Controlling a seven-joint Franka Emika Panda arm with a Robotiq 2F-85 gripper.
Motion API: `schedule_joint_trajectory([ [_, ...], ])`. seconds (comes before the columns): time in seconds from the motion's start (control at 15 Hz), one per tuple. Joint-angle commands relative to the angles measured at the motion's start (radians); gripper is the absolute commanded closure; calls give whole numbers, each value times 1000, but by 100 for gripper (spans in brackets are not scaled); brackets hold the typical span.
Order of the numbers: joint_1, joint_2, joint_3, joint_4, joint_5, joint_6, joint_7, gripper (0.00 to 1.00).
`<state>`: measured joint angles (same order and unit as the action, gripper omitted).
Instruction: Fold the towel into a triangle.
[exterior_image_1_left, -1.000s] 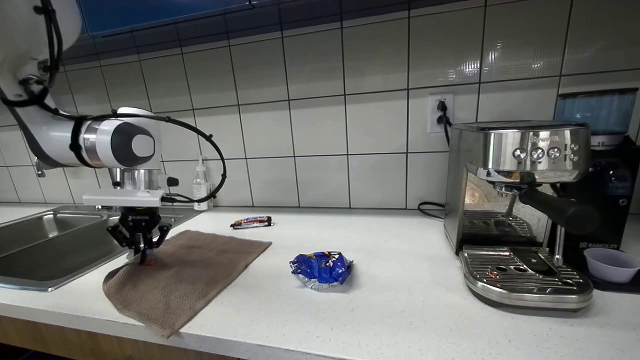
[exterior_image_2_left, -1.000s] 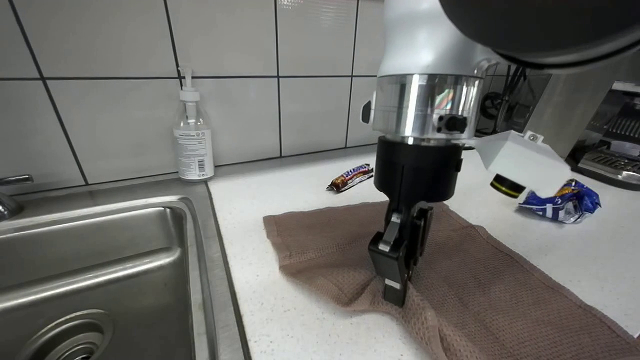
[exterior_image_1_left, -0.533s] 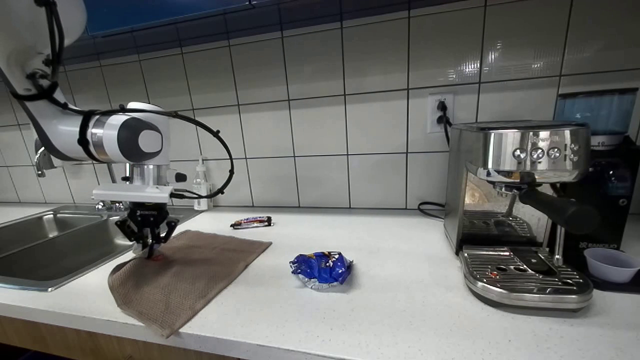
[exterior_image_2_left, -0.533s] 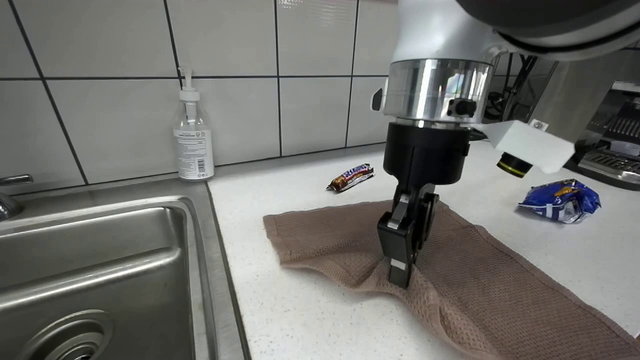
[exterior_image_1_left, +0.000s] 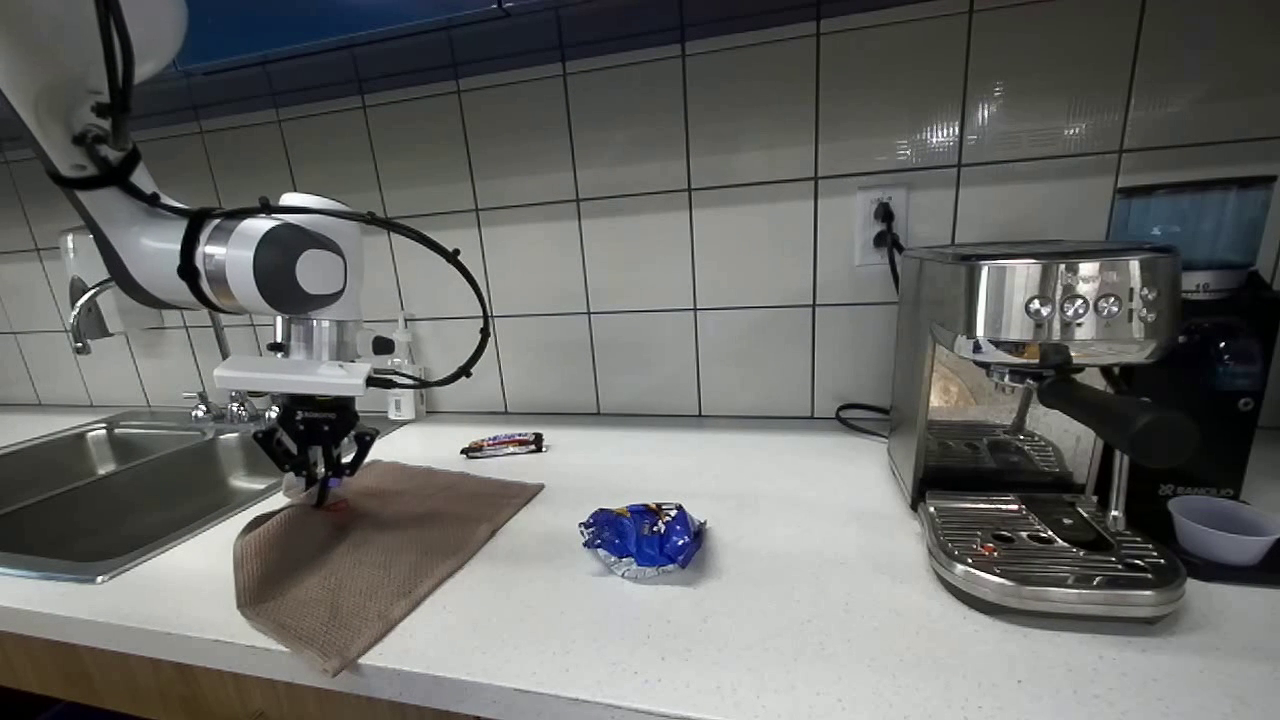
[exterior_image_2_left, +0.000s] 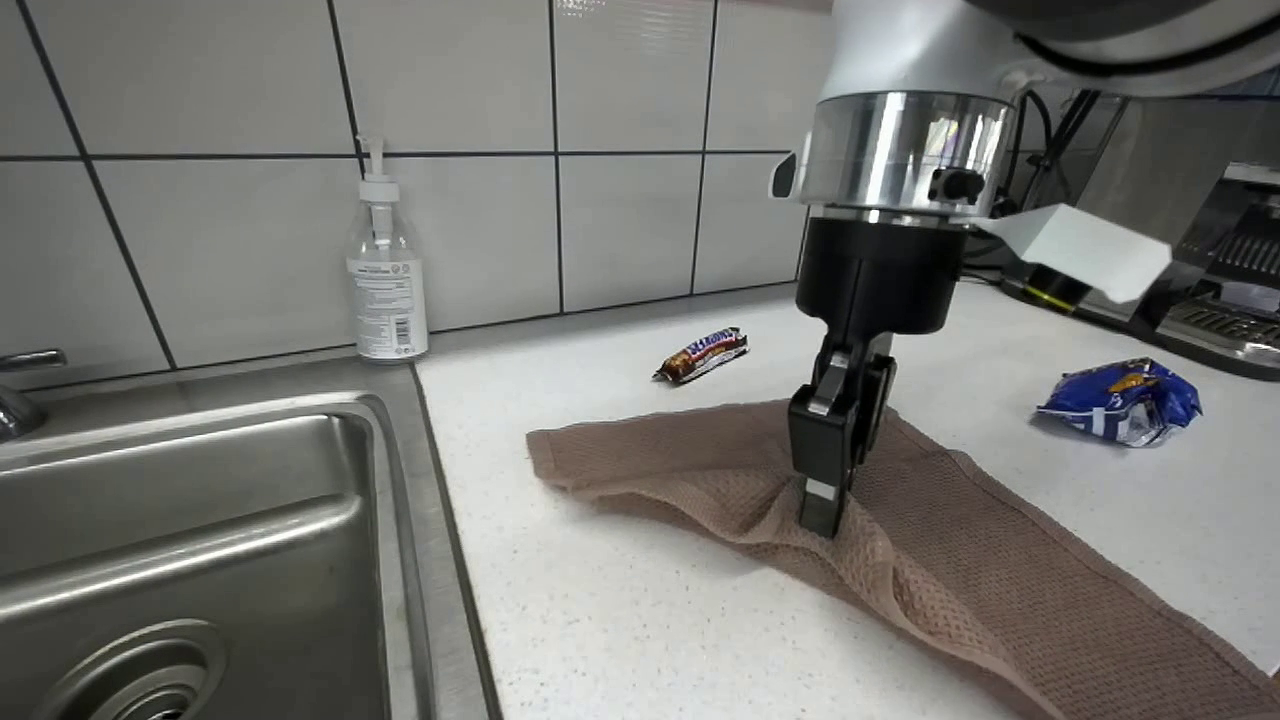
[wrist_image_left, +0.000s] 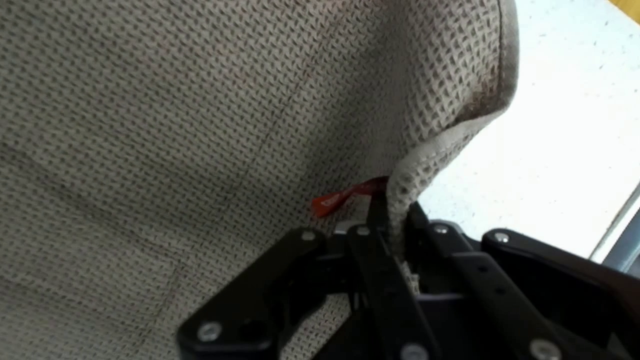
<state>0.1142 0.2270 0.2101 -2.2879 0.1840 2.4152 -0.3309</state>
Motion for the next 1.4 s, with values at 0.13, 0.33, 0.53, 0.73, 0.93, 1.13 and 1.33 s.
schedule_joint_trajectory([
  [0.13,-36,-49,-1,-15,30,-42,-65,98],
  [0.33,-45,-50,-8,-11,29,-51,-79,98],
  [0.53,-49,-50,-17,-5,19,-62,-93,98],
  [0.73,-54,-48,-28,3,2,-70,-107,98],
  [0.93,-57,-45,-39,12,-10,-77,-126,98],
  [1.13,-61,-42,-50,23,-23,-84,-145,98],
  [1.33,-66,-37,-60,36,-38,-92,-166,98],
])
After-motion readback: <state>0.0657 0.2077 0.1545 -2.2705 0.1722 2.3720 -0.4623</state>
